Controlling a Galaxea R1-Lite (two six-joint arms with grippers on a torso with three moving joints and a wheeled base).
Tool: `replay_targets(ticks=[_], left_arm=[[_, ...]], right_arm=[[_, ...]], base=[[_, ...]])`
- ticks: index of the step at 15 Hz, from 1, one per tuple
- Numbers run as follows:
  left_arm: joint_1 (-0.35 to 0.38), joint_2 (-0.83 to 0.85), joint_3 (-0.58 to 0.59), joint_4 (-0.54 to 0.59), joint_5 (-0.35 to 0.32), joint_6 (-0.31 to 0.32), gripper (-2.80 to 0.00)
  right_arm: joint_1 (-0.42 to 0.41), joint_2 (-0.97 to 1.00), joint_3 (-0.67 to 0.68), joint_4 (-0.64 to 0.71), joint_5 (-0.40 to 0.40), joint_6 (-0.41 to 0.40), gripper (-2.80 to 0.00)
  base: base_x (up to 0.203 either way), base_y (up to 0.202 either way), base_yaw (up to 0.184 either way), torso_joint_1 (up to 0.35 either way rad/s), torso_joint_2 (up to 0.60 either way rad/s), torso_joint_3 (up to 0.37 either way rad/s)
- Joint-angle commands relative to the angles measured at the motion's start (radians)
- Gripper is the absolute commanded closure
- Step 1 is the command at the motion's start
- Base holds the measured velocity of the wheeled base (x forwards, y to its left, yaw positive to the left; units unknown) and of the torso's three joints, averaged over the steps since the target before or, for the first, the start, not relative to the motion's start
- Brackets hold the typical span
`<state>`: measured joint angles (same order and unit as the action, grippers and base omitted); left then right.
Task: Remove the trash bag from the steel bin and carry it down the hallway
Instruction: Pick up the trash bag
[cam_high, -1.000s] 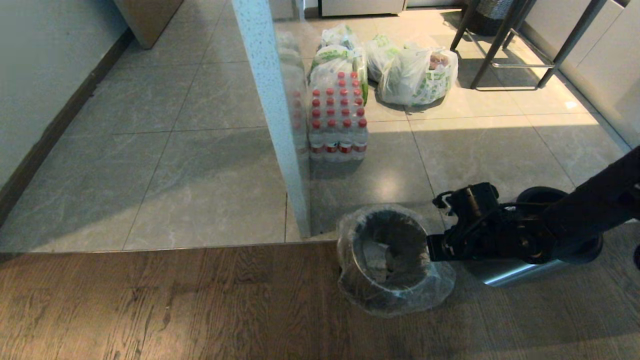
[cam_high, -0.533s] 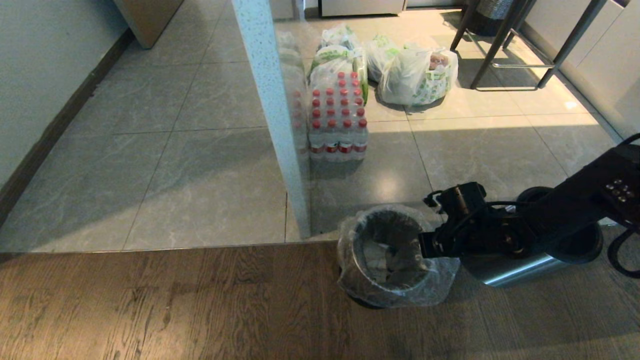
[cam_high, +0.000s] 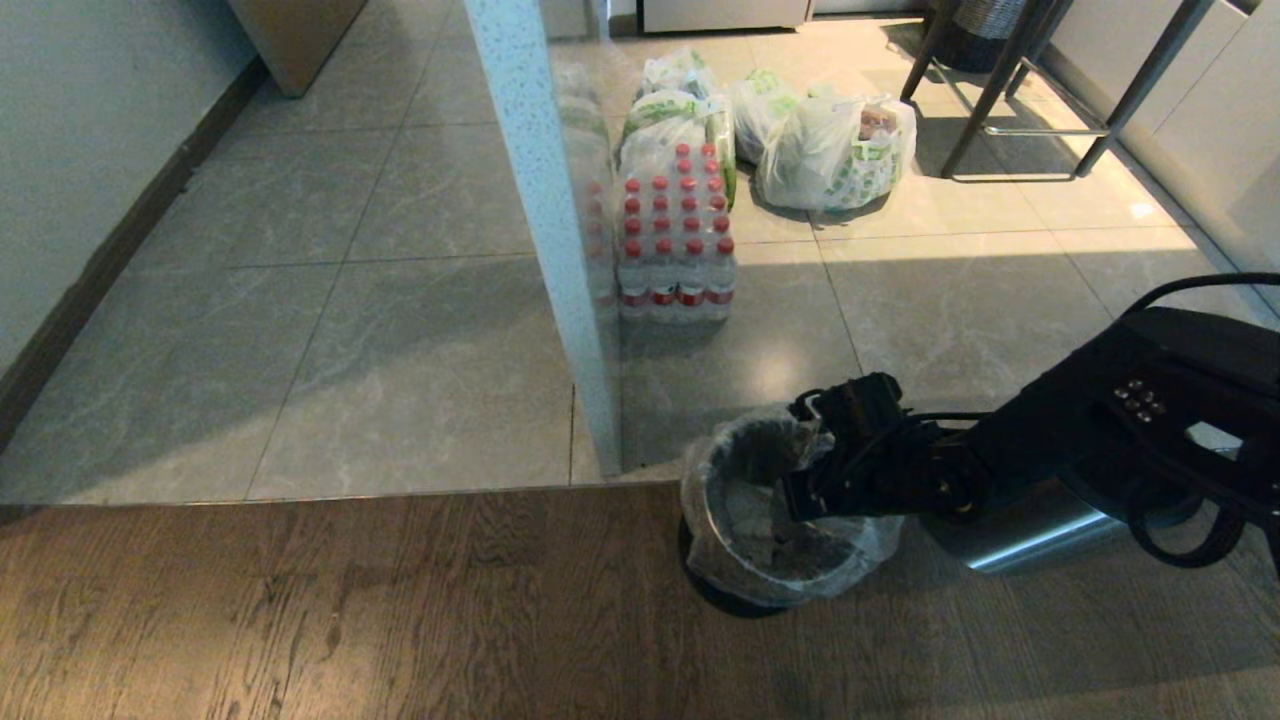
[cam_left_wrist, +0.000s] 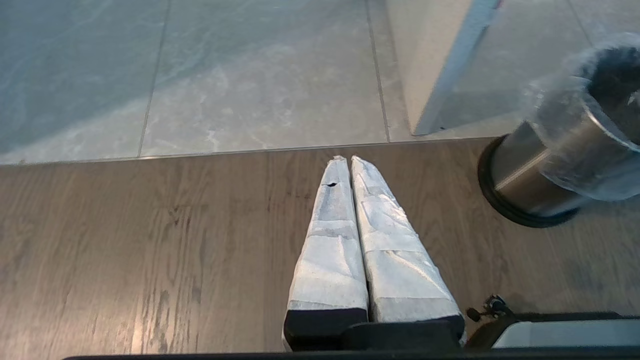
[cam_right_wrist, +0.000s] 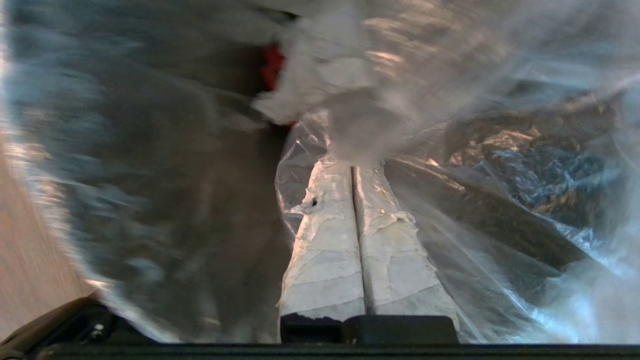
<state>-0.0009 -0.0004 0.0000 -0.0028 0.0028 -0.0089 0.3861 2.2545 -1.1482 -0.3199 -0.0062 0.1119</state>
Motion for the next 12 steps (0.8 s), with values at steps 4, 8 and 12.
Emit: replay_targets(ticks=[4,8,12], left_arm=[[-0.001,0.000,0.002,0.000,0.000,0.000,0.00],[-0.001,0.000,0.002,0.000,0.000,0.000,0.00],[-0.001,0.000,0.000,0.000,0.000,0.000,0.00]], right_arm=[[0.061,0.071,-0.083,0.003,0.000,0.016,0.00],[0.096,0.104,-0.156,-0.002,0.005,0.080,0.00],[0.105,0.097,-0.140,-0.028,0.002,0.126,0.00]], base=[[0.000,0.000,0.000,0.000,0.00,0.000],[0.000,0.000,0.000,0.000,0.00,0.000],[0.000,0.000,0.000,0.000,0.00,0.000]])
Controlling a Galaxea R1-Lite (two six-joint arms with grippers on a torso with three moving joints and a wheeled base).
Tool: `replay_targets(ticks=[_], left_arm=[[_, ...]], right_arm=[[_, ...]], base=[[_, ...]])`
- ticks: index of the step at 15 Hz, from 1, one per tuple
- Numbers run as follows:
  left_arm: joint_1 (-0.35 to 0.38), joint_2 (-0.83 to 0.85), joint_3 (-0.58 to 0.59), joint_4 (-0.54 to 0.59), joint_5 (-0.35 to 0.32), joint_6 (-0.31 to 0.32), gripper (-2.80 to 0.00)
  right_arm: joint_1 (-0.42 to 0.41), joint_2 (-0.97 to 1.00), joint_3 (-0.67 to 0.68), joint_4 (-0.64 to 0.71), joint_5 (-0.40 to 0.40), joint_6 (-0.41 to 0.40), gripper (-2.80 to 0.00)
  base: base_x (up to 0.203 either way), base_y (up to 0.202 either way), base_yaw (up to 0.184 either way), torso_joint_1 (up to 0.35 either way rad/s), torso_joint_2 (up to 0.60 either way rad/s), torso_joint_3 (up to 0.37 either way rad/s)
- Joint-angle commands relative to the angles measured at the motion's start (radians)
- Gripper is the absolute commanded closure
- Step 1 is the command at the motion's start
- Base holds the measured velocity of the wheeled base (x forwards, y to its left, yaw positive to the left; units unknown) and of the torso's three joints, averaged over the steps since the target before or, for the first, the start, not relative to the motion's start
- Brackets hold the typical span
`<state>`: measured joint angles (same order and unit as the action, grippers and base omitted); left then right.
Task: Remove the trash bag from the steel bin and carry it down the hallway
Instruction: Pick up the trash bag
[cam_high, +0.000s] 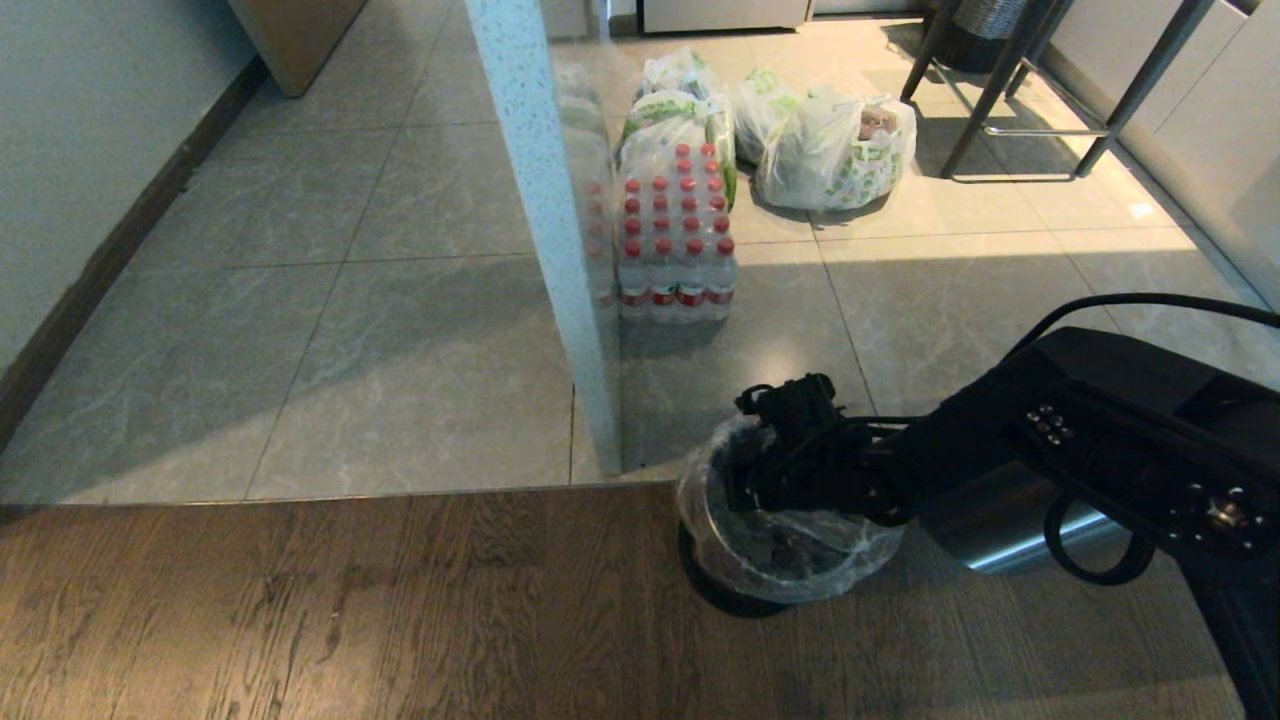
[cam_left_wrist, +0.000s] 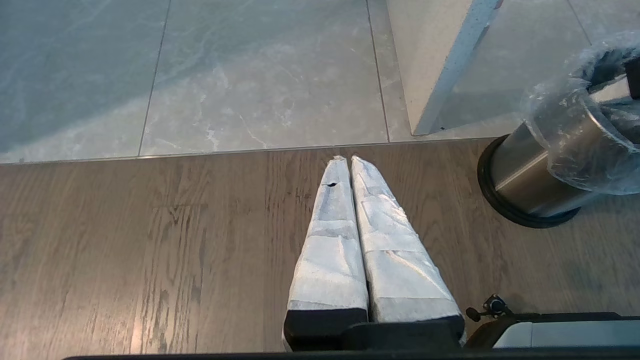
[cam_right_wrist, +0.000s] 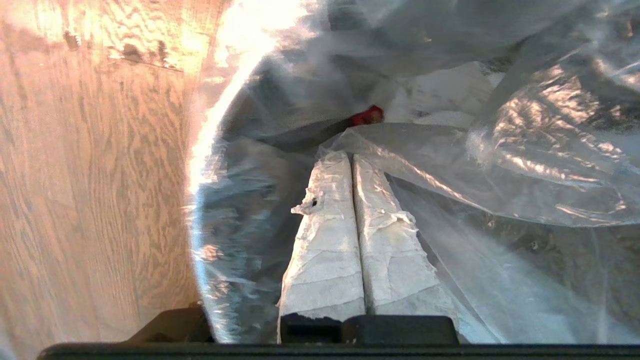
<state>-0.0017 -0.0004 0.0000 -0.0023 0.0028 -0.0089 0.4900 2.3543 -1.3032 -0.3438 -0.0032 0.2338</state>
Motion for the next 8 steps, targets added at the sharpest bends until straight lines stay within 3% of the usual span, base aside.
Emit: replay_targets(ticks=[1,8], left_arm=[[0.000,-0.001,0.002,-0.001,0.000,0.000,0.00],[0.000,0.000,0.002,-0.001,0.000,0.000,0.00]], right_arm=[[0.001,-0.015,0.030,-0.010,-0.003,0.017,0.00],[-0.008,-0.095,0.132,-0.030,-0.001,0.043,0.00]], base=[[0.000,0.000,0.000,0.000,0.00,0.000],[0.000,0.000,0.000,0.000,0.00,0.000]])
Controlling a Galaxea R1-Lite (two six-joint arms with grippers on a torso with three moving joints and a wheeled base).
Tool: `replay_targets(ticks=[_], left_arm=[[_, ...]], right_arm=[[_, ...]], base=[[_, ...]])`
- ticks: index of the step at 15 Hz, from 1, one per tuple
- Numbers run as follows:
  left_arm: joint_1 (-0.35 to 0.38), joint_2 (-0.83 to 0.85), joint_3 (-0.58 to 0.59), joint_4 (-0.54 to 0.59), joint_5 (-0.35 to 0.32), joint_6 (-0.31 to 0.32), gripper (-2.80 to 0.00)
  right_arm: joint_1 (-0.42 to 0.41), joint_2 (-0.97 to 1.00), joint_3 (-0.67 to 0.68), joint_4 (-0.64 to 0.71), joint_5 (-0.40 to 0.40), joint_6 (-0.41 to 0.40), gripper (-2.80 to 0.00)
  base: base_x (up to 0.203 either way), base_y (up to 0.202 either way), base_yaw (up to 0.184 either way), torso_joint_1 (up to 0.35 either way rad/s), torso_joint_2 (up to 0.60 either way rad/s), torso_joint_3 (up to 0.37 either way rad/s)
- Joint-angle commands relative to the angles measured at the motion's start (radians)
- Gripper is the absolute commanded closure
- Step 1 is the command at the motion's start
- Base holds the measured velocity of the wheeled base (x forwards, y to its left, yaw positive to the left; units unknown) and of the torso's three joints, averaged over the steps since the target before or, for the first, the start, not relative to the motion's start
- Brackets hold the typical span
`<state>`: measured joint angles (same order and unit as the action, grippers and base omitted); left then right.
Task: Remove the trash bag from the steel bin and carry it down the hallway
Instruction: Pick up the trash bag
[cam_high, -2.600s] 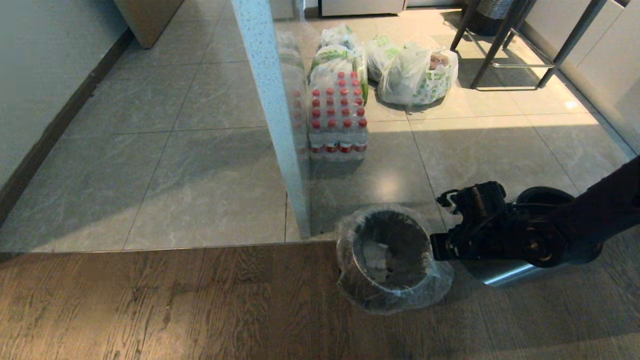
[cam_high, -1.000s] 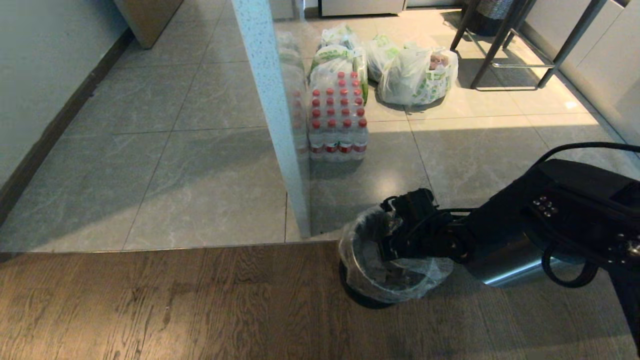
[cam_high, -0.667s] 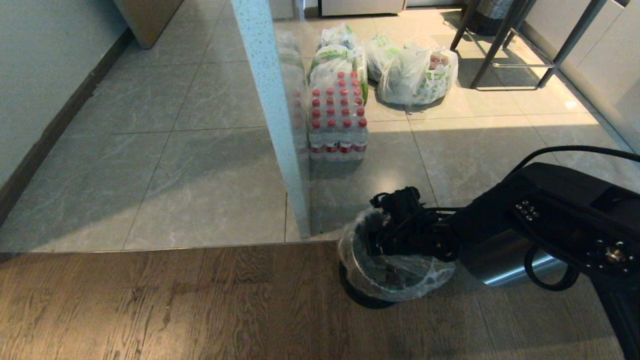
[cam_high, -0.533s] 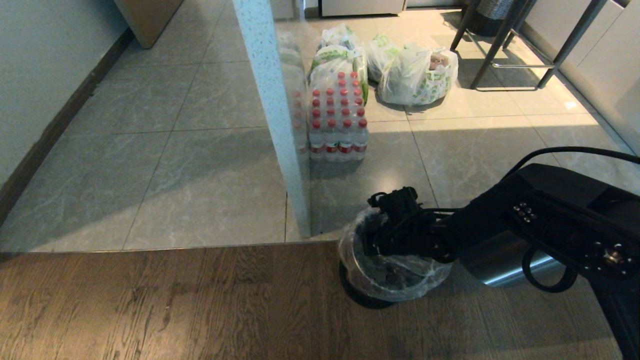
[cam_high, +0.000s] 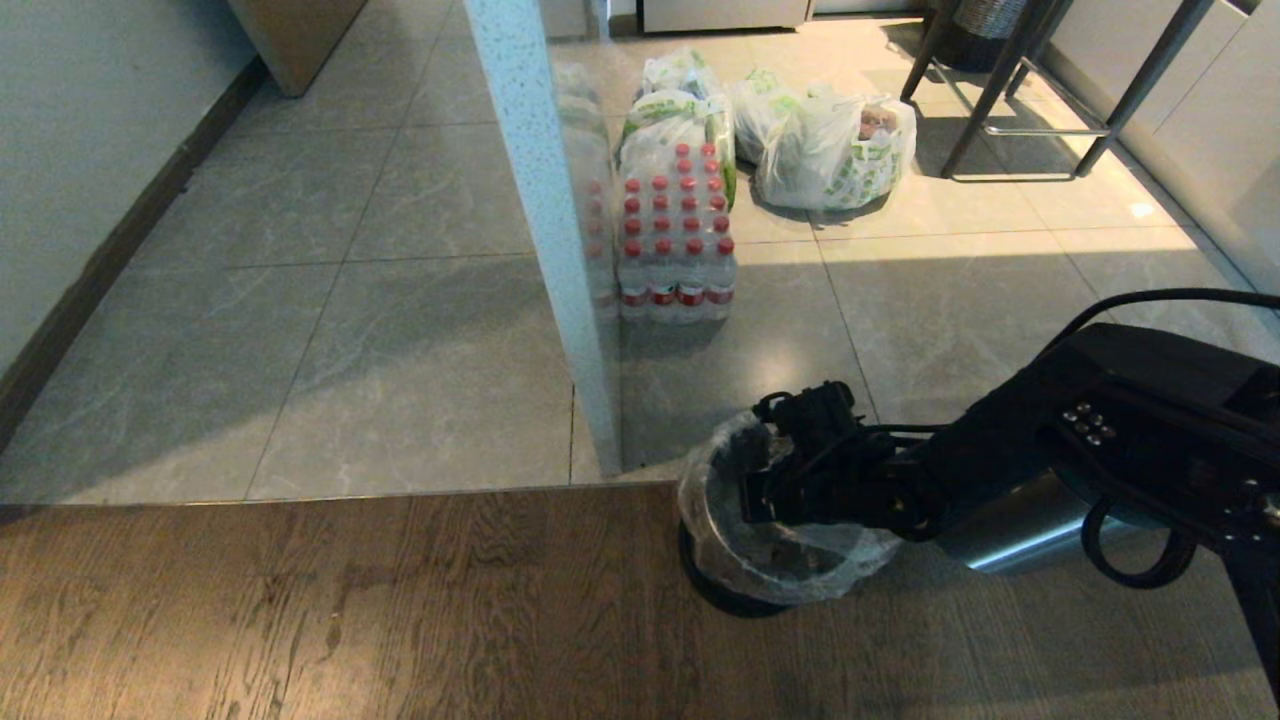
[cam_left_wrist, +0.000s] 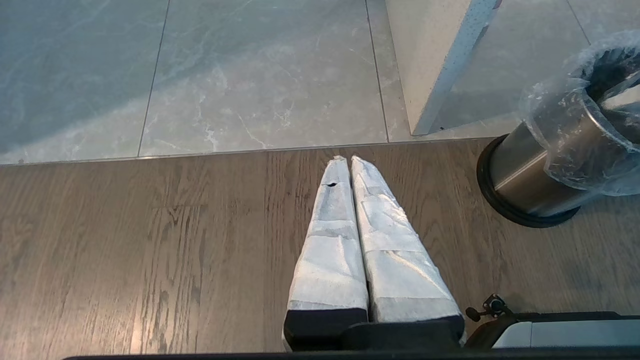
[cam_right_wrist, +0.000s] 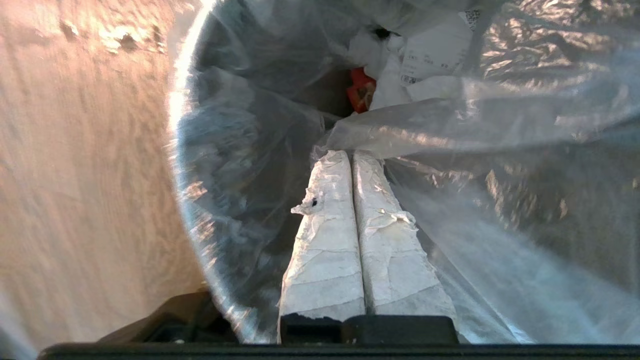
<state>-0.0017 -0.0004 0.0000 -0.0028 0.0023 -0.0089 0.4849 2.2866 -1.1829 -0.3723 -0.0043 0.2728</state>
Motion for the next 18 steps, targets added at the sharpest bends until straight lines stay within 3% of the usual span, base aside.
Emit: replay_targets(ticks=[1,6,18], left_arm=[[0.000,0.000,0.001,0.000,0.001,0.000,0.00],[0.000,0.000,0.002,0.000,0.001,0.000,0.00],[0.000,-0.001,0.002,0.000,0.001,0.000,0.00]], right_arm=[[-0.004,-0.045,0.027,0.003,0.001,0.010,0.00],[0.014,-0.070,0.023,0.010,0.027,0.134,0.00],[0.052,-0.045,0.025,-0.022,0.030,0.134,0.00]], base=[[0.000,0.000,0.000,0.000,0.00,0.000],[0.000,0.000,0.000,0.000,0.00,0.000],[0.000,0.000,0.000,0.000,0.00,0.000]])
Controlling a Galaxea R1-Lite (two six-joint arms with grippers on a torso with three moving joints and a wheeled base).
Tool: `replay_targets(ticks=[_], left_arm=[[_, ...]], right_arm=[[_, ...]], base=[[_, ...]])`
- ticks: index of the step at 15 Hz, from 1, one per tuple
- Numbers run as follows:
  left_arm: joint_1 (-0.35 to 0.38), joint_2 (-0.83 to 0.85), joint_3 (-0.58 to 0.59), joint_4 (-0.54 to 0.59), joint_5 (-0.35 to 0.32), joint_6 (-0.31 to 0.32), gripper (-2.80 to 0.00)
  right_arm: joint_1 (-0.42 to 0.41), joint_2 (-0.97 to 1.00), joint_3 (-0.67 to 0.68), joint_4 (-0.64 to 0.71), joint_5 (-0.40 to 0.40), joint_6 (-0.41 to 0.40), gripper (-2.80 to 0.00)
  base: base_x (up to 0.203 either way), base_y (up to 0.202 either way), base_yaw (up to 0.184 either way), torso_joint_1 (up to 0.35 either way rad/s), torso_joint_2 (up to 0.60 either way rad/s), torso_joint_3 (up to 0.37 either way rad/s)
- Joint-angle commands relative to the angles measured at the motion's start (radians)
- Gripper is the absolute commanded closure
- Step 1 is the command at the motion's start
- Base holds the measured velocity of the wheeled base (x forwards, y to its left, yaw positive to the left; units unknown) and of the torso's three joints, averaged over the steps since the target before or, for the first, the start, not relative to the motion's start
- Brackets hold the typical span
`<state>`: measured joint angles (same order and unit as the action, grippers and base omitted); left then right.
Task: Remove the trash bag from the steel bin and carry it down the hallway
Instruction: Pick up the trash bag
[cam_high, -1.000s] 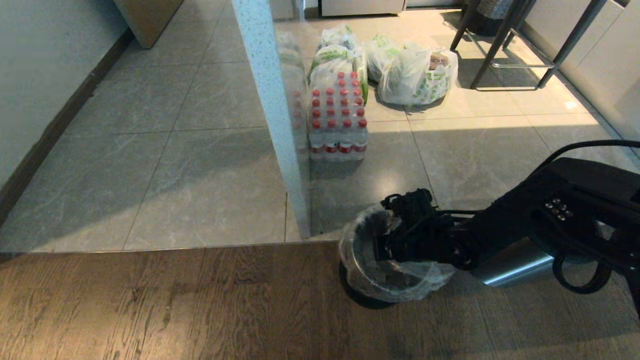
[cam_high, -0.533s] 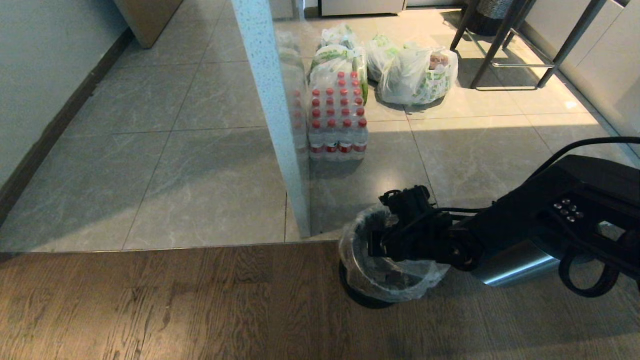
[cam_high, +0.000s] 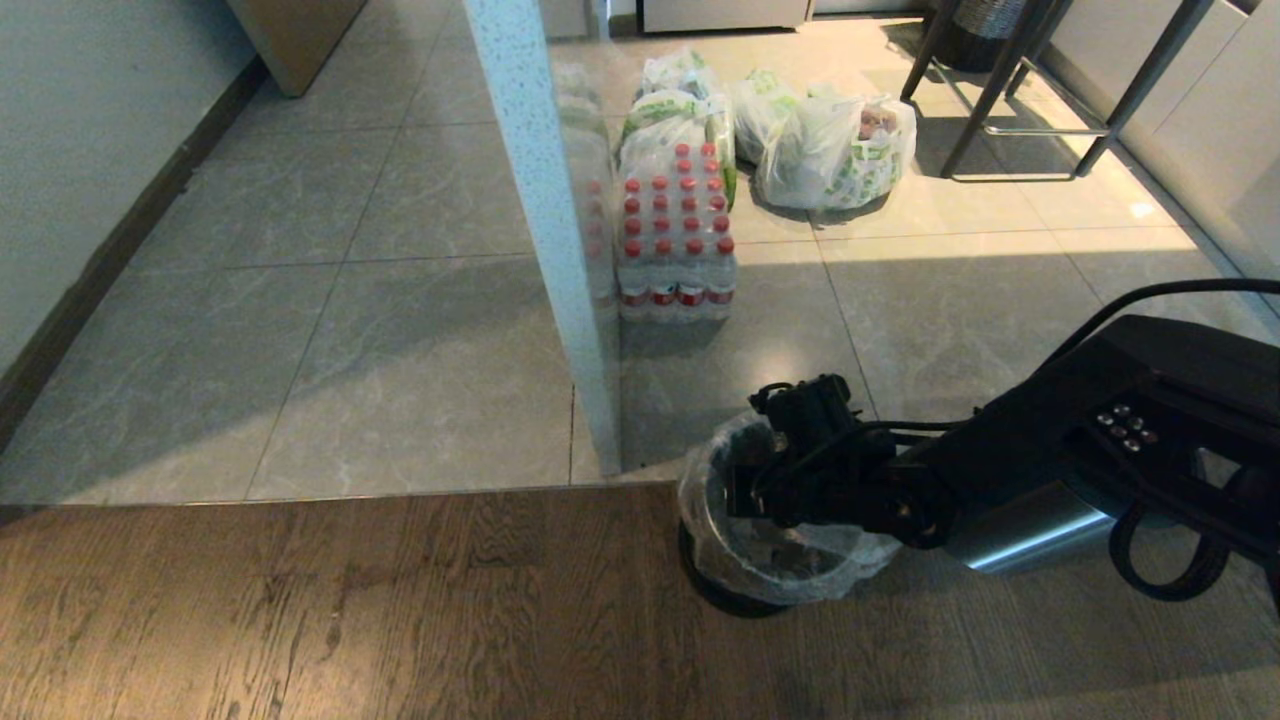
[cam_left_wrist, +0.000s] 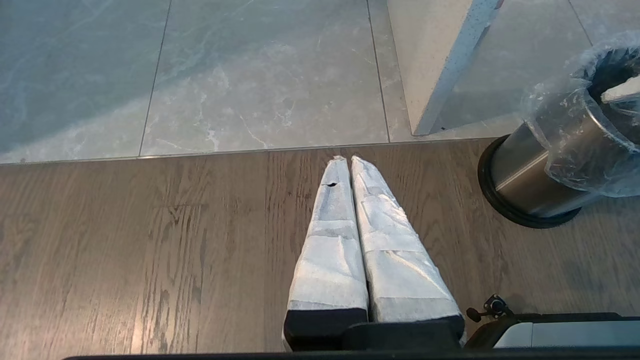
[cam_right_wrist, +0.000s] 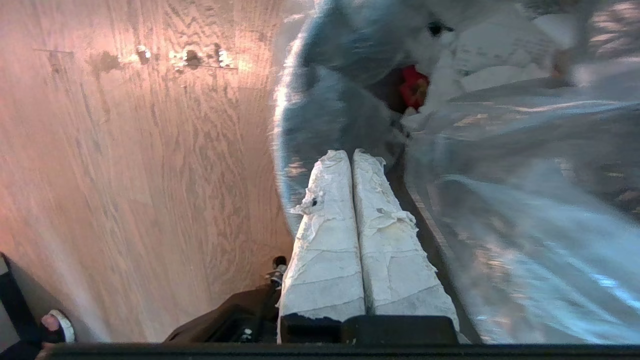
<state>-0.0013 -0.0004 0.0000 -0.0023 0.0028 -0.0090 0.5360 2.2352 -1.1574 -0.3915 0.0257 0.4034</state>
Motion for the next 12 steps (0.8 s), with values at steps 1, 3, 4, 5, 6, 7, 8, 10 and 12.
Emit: replay_targets(ticks=[1,3,4,5,6,7,8,10,12], left_arm=[[0.000,0.000,0.002,-0.001,0.000,0.000,0.00],[0.000,0.000,0.002,-0.001,0.000,0.000,0.00],[0.000,-0.001,0.001,-0.001,0.000,0.000,0.00],[0.000,0.000,0.001,-0.001,0.000,0.000,0.00],[0.000,0.000,0.002,-0.001,0.000,0.000,0.00],[0.000,0.000,0.000,-0.001,0.000,0.000,0.00],[0.000,0.000,0.001,-0.001,0.000,0.000,0.00],[0.000,0.000,0.002,-0.001,0.000,0.000,0.00],[0.000,0.000,0.002,-0.001,0.000,0.000,0.00]], right_arm=[[-0.001,0.006,-0.001,-0.003,0.002,0.001,0.00],[-0.001,0.004,0.002,-0.003,0.000,-0.011,0.00],[-0.001,0.002,0.005,0.010,0.005,-0.011,-2.80],[-0.001,0.001,0.005,0.011,0.003,-0.012,-2.80],[-0.001,0.000,0.005,-0.002,0.001,-0.013,-2.80],[-0.001,-0.002,0.004,-0.004,-0.001,-0.014,-2.80],[-0.001,0.000,-0.005,-0.019,-0.003,-0.013,-2.80],[-0.001,0.000,-0.002,-0.030,-0.003,-0.021,-2.80],[-0.001,0.003,-0.002,-0.032,-0.004,-0.023,-2.80]], base=[[0.000,0.000,0.000,0.000,0.00,0.000],[0.000,0.000,0.000,0.000,0.00,0.000],[0.000,0.000,0.000,0.000,0.00,0.000],[0.000,0.000,0.000,0.000,0.00,0.000],[0.000,0.000,0.000,0.000,0.00,0.000],[0.000,0.000,0.000,0.000,0.00,0.000],[0.000,0.000,0.000,0.000,0.00,0.000],[0.000,0.000,0.000,0.000,0.00,0.000],[0.000,0.000,0.000,0.000,0.00,0.000]])
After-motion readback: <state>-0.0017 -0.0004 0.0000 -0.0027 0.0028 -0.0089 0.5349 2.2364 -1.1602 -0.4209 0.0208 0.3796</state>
